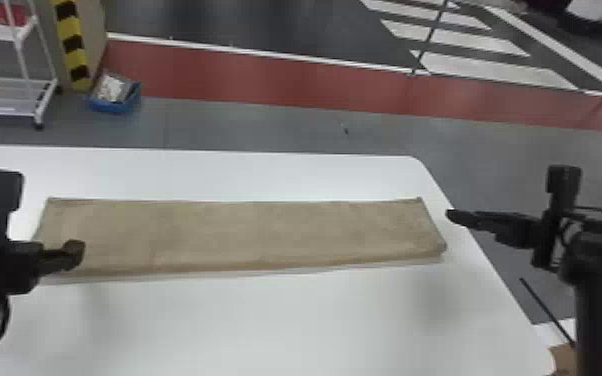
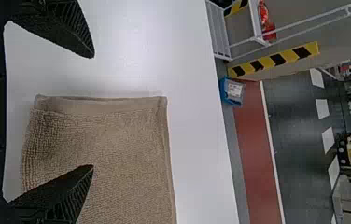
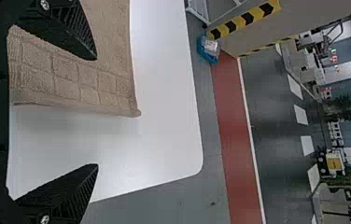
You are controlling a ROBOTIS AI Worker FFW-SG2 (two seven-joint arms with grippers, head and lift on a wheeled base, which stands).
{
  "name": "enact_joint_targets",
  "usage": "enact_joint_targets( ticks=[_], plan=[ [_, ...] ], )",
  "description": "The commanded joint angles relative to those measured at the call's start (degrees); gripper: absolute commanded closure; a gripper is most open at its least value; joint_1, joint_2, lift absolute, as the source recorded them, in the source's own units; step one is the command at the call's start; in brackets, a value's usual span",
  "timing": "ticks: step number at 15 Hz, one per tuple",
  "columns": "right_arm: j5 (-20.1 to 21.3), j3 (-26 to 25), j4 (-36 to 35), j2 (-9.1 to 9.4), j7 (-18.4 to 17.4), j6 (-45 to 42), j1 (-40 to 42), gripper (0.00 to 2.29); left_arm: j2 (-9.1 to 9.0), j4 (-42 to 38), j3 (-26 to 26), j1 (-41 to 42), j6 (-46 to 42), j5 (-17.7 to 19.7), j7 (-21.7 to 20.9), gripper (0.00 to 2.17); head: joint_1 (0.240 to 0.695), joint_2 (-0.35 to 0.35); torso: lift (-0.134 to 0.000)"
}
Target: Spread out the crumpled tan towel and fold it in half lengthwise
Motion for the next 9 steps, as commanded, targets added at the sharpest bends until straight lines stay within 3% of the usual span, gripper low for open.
enact_joint_targets(
  ticks=[1,9],
  plan=[
    [-0.2,0.0,0.9,-0.09,0.0,-1.0,-0.2,0.07,0.0,0.2,0.0,-0.2,-0.3,0.0,0.0,0.04,0.695,-0.289,-0.125],
    [0.1,0.1,4.1,-0.27,-0.7,-3.6,-1.6,0.07,0.0,1.5,-0.1,-1.6,-1.2,0.0,0.0,0.04,0.695,-0.285,-0.125]
  ],
)
